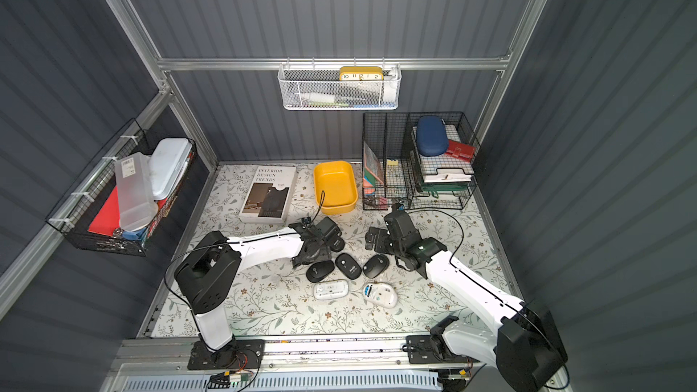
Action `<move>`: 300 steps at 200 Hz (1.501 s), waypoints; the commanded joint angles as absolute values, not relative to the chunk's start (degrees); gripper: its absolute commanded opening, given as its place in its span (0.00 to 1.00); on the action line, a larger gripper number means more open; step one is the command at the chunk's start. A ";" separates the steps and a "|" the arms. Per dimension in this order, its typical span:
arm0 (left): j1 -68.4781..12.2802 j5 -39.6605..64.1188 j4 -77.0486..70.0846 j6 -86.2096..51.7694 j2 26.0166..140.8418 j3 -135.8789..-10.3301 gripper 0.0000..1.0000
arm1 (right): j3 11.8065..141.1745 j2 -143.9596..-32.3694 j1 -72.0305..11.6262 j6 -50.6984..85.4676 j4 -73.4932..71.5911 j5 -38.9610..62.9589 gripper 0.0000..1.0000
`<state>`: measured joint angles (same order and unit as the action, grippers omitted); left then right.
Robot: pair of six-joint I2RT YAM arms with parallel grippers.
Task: Put the mouse in the storage box
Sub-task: Pick up the mouse from the center of the board.
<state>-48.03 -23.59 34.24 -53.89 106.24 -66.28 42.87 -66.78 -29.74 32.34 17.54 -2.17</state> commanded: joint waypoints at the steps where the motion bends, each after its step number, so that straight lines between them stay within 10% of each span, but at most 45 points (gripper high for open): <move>1: -48.34 -23.29 33.81 -53.84 107.89 -66.28 0.83 | 44.06 -66.97 -30.11 32.23 17.67 -2.81 0.99; 183: -50.03 -22.28 -0.13 -40.42 77.71 -55.43 0.56 | 51.80 -65.87 -31.30 38.06 20.57 3.07 0.99; 300: -62.95 -30.36 -8.36 -23.81 84.36 -58.76 0.53 | 61.45 -66.56 -22.72 47.06 26.75 23.28 0.98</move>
